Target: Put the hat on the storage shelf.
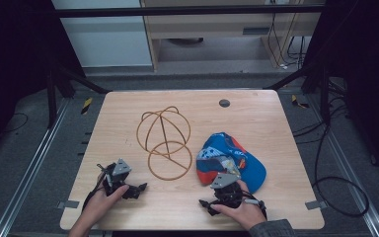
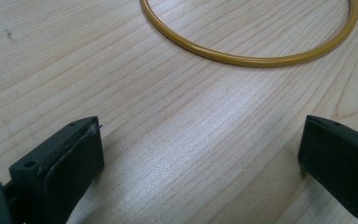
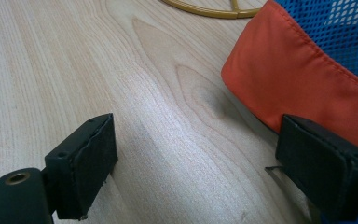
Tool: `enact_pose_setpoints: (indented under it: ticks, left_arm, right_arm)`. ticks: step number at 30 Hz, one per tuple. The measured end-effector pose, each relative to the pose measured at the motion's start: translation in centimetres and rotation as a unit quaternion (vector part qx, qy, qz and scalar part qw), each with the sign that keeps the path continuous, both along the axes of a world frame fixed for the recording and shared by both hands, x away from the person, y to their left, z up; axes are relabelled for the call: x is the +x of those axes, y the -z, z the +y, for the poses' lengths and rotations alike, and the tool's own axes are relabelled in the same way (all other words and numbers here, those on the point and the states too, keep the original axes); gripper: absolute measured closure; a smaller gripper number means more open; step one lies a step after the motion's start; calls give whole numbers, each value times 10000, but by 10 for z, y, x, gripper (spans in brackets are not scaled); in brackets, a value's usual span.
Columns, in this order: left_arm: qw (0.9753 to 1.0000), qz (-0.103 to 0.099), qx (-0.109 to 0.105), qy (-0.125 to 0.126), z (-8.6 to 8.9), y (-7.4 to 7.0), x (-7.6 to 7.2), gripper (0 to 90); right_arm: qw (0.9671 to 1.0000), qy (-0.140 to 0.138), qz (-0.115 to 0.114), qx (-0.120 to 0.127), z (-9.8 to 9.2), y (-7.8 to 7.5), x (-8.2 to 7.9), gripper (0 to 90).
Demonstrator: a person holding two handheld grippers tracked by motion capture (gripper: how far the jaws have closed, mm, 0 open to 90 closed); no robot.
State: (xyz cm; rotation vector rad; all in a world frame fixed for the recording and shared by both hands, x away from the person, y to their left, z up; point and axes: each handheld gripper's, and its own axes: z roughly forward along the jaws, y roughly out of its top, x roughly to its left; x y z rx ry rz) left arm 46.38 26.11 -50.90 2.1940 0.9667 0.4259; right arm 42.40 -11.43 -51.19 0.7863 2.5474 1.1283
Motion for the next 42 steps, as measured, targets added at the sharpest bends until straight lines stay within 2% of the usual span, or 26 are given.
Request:
enact_pose_setpoints:
  ticks: [22, 26, 28, 29, 30, 33, 35, 37, 42]
  left_arm:
    - [10000, -9, -3, -43, -1, 0, -1, 0]
    - [10000, -9, -5, -71, -1, 0, -1, 0]
    - [10000, -9, -6, -74, -1, 0, -1, 0]
    - [10000, -8, -6, -75, -1, 0, -1, 0]
    - [10000, -9, -7, -75, -1, 0, -1, 0]
    - [10000, -7, -6, -76, -1, 0, -1, 0]
    - [10000, -7, -7, -76, -1, 0, -1, 0]
    - [10000, -9, -9, -88, -1, 0, -2, 0]
    - [10000, -8, -5, -94, -1, 0, -3, 0]
  right_arm:
    - [9999, 108, -4, -6, 0, 0, 0, 119]
    - [9999, 131, 2, -64, -2, -4, -1, 127]
    - [9997, 211, -132, 28, -10, -16, -4, 159]
    - [9997, 211, -132, 28, -10, -16, -4, 159]
    - [9995, 252, -173, 19, -13, -21, -5, 160]
    - [9984, 479, -234, 188, -30, -38, -4, 177]
    - [9982, 513, -268, 176, -36, -44, -3, 179]
    - [9977, 584, -315, 136, -40, -49, -1, 180]
    - [9973, 678, -268, 122, -49, -53, 4, 196]
